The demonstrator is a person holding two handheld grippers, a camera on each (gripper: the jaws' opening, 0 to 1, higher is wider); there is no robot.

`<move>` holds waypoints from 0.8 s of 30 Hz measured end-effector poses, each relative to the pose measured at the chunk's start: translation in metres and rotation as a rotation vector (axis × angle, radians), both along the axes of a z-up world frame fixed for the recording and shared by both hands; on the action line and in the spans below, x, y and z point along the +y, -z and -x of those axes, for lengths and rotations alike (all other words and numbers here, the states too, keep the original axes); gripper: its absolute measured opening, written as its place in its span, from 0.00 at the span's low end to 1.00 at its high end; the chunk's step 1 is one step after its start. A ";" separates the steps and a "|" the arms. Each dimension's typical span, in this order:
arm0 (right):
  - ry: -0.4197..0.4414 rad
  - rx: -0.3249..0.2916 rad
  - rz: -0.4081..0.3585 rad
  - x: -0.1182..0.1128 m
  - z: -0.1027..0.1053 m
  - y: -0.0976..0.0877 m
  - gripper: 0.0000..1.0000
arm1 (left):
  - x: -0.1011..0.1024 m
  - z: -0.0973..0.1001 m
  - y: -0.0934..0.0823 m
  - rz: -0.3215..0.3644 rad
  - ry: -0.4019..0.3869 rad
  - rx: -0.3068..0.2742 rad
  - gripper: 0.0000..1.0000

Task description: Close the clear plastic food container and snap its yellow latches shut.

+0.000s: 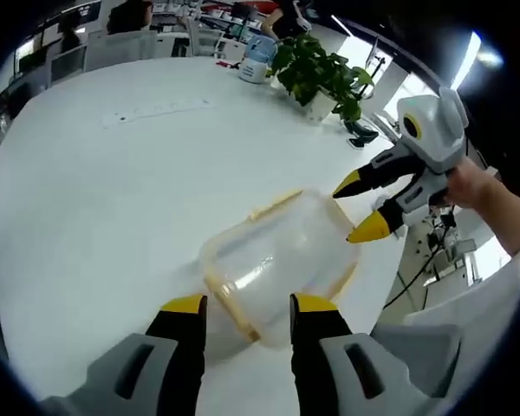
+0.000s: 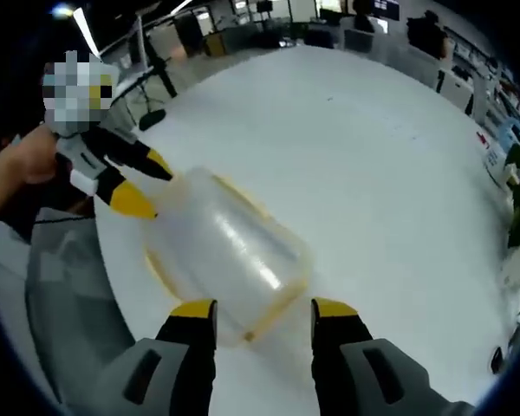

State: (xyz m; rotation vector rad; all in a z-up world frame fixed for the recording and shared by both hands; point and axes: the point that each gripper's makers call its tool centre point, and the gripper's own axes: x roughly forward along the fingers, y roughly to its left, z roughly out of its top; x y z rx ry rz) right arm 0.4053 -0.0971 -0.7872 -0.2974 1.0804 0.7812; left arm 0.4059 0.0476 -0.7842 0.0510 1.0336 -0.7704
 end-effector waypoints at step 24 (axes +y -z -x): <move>-0.242 -0.043 0.050 0.006 -0.002 -0.009 0.39 | -0.004 -0.005 -0.018 -0.082 0.334 -0.201 0.36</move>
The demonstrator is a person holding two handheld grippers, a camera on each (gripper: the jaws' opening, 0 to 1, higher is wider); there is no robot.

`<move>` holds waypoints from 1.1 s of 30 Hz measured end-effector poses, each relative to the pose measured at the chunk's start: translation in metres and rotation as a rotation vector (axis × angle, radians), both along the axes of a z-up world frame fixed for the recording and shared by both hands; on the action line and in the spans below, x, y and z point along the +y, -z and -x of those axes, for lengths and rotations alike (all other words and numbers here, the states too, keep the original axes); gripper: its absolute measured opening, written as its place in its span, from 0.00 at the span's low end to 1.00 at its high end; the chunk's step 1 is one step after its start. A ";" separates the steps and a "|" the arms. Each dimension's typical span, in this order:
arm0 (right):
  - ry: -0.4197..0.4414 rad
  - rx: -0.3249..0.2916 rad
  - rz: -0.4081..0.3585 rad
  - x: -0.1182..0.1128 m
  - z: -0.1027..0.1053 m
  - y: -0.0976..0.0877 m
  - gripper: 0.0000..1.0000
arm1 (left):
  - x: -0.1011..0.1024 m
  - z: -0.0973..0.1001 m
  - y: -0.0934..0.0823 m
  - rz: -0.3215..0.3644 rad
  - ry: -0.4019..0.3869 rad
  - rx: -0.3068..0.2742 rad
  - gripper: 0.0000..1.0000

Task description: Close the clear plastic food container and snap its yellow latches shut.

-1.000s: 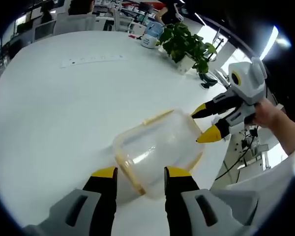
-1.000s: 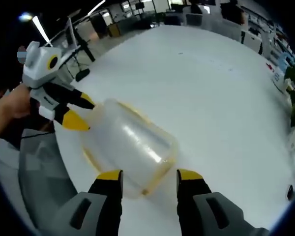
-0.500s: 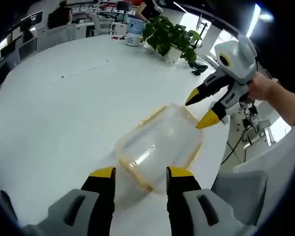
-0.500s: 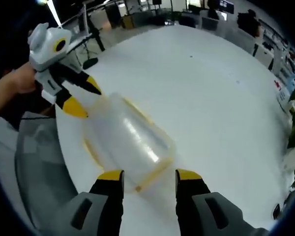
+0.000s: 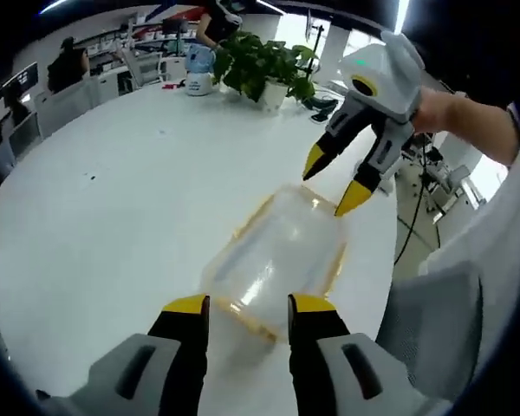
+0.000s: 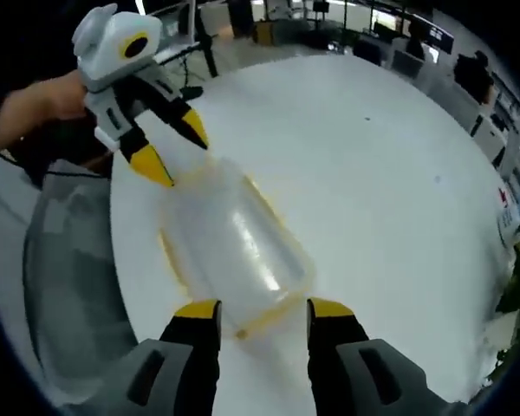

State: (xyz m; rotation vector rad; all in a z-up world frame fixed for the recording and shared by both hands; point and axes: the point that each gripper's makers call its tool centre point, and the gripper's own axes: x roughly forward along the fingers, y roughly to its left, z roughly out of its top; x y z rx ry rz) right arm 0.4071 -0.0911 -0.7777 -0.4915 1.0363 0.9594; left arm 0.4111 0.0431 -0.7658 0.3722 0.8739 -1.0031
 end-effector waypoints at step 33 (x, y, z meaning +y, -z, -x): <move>-0.222 -0.043 0.005 0.017 0.000 -0.006 0.36 | -0.026 0.005 -0.002 -0.073 0.293 -0.112 0.34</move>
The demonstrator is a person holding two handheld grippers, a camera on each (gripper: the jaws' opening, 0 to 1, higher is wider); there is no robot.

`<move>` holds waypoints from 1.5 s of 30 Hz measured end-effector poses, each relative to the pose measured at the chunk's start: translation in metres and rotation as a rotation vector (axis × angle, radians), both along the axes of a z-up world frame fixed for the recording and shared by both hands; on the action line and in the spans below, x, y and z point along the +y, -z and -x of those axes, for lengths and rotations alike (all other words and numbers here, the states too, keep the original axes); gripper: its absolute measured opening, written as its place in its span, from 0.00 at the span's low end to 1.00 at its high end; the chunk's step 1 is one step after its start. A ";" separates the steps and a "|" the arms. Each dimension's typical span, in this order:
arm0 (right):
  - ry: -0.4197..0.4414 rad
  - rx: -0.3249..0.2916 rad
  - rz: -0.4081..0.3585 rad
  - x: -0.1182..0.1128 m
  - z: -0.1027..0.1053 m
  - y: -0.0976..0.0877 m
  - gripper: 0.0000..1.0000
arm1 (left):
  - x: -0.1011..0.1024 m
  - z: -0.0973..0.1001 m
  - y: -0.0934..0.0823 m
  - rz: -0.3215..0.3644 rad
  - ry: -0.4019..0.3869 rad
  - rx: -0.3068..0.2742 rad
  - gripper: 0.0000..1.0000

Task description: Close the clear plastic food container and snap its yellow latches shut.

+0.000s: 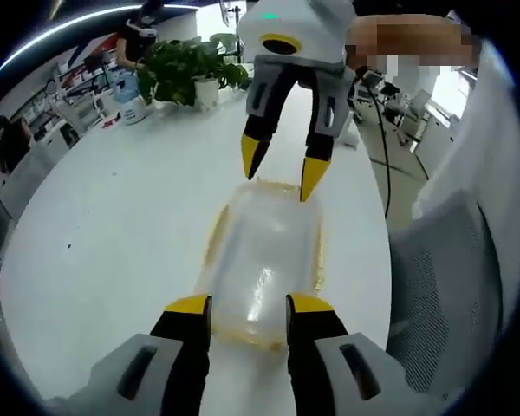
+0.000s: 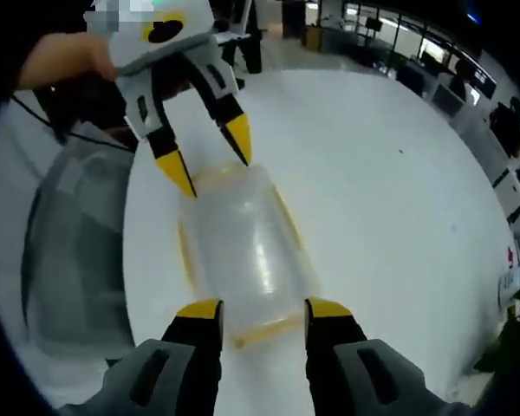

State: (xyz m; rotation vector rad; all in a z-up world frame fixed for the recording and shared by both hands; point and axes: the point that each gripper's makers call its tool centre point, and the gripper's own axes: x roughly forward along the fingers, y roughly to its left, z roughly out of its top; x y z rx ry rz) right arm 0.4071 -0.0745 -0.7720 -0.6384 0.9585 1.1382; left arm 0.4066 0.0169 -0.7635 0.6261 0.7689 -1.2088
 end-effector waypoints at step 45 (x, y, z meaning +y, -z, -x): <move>-0.095 -0.006 -0.087 0.047 -0.012 0.002 0.32 | -0.041 0.013 0.006 0.053 -0.021 0.031 0.32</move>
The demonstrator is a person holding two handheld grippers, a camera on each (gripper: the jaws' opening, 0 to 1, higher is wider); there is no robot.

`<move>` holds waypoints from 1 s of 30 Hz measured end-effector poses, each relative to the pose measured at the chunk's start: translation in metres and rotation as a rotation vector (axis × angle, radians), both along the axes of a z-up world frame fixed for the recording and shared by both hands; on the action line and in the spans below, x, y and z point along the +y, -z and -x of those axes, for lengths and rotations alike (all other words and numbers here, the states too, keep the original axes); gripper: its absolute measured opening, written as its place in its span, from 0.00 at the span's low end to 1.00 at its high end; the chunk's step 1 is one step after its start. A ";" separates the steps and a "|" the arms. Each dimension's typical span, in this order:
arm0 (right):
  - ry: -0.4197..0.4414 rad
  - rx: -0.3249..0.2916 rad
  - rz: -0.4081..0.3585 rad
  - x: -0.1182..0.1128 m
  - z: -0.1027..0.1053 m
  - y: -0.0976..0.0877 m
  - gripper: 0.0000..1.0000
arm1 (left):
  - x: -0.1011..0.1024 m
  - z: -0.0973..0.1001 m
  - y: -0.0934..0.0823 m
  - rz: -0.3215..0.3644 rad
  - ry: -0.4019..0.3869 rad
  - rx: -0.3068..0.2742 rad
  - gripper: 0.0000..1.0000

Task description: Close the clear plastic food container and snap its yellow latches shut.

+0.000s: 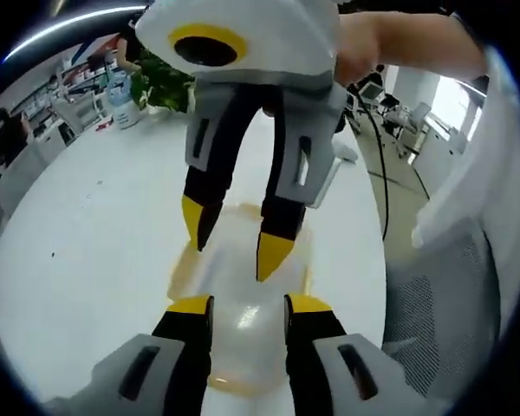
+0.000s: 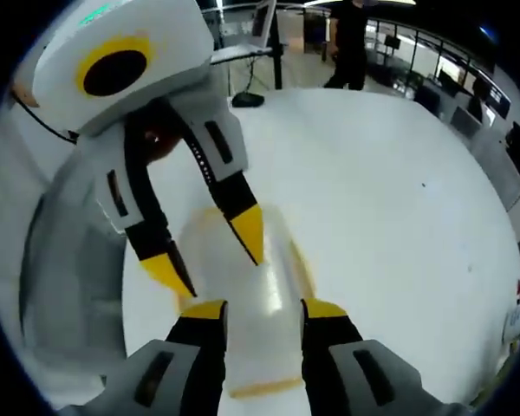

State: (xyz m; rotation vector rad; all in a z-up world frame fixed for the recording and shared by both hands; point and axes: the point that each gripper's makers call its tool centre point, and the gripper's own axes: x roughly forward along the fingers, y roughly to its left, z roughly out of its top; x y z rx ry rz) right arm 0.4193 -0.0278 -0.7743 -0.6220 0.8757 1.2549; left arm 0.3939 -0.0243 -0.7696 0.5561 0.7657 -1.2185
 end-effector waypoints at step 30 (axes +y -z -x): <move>-0.031 0.014 0.009 0.010 -0.024 0.004 0.37 | -0.008 0.025 0.001 -0.010 0.000 -0.035 0.36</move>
